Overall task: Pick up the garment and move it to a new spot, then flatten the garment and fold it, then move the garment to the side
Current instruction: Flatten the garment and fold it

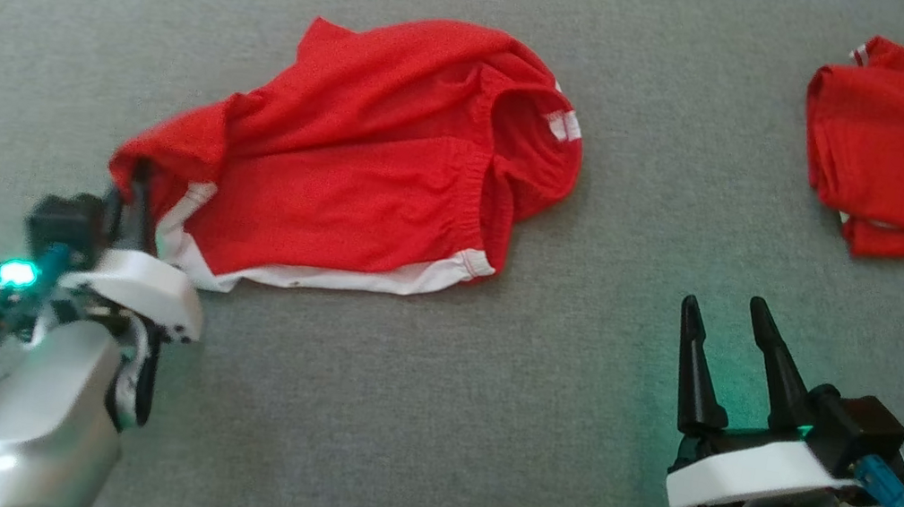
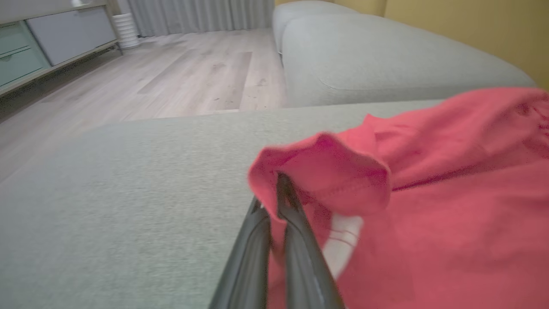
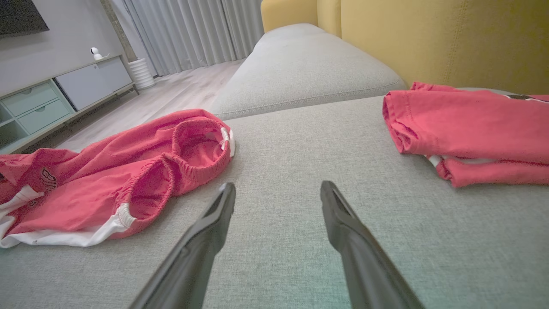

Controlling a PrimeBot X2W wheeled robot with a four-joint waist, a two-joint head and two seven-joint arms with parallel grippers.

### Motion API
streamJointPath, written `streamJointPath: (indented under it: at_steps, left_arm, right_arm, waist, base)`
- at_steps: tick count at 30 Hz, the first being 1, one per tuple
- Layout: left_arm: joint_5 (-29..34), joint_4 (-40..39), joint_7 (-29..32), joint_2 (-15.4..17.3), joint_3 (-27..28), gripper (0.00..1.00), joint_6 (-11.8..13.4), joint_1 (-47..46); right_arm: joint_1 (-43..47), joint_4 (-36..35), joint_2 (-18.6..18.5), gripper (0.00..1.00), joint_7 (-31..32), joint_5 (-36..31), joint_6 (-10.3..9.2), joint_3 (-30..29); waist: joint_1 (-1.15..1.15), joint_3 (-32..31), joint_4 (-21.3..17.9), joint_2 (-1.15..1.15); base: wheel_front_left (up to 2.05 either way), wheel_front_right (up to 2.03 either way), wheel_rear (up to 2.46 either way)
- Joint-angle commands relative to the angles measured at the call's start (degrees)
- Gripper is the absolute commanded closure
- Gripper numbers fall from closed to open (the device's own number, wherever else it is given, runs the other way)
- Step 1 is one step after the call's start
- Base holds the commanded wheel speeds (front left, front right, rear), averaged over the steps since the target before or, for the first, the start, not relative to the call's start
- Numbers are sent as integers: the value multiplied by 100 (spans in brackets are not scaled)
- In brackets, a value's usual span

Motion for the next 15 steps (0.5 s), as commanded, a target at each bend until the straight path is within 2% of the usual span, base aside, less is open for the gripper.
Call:
streamJointPath:
  at_steps: [1, 2, 4, 5, 6, 10, 15]
  left_arm:
    - [-195, -132, -88, 130, 396, 100, 46, -132]
    - [-305, -116, -89, 122, 491, 90, 49, -85]
    - [-462, -75, -48, 108, 622, 52, 94, 2]
    - [-512, -51, -19, 113, 668, 11, 132, 41]
    - [-544, -33, 10, 123, 696, 2, 164, 77]
    - [-531, -46, 48, 141, 699, 0, 339, 187]
    - [-520, -312, -23, 108, 663, 0, 341, 345]
  right_arm:
    - [-133, -140, -21, 0, -62, -49, 21, 124]
    - [-119, -138, -21, 0, -52, -51, 21, 131]
    - [-95, -137, -21, 0, -26, -58, 21, 150]
    - [-89, -136, -21, 0, -16, -59, 21, 162]
    - [-88, -137, -21, 0, -7, -59, 21, 174]
    - [-69, -149, -21, 0, 22, -80, 21, 170]
    - [-60, -159, -21, 0, 69, -129, 21, 162]
  waist:
    - [0, -91, 88, 0]
    - [0, -117, 118, 0]
    - [0, -162, 176, 0]
    - [0, -177, 200, 0]
    - [0, -186, 220, 0]
    - [0, -222, 326, 0]
    - [0, -265, 477, 0]
  base:
    - [0, 0, 0]
    - [0, 0, 0]
    - [0, 0, 0]
    - [0, 0, 0]
    - [0, 0, 0]
    - [0, 0, 0]
    - [0, 0, 0]
